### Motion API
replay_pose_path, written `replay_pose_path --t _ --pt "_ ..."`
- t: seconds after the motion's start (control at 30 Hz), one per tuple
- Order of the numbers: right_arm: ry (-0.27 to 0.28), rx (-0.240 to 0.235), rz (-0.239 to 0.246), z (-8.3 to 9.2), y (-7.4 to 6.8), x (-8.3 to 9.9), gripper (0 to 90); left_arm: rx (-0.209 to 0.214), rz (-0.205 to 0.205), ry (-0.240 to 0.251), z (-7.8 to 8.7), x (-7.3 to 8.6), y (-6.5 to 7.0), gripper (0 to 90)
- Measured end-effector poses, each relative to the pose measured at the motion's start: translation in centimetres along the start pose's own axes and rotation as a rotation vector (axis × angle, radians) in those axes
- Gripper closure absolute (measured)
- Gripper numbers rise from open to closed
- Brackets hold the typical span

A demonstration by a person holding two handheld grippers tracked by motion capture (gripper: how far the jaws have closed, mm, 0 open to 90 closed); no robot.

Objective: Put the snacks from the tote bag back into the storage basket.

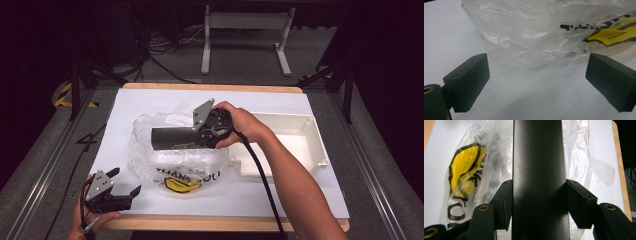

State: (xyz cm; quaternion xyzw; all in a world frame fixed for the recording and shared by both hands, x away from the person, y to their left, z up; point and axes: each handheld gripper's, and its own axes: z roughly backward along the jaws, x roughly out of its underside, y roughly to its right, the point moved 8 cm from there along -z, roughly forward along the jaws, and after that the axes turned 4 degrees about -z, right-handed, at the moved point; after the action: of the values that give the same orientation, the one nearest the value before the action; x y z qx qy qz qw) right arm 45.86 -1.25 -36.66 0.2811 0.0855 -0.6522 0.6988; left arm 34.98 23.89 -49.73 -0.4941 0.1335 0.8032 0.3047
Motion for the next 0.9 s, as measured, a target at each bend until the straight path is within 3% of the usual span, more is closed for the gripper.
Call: replay_pose_path --t 0.9 --pt "0.007 0.049 -0.015 3.5 0.5 1.2 43.3 -0.002 0.004 0.002 0.0 0.0 0.0 6.2"
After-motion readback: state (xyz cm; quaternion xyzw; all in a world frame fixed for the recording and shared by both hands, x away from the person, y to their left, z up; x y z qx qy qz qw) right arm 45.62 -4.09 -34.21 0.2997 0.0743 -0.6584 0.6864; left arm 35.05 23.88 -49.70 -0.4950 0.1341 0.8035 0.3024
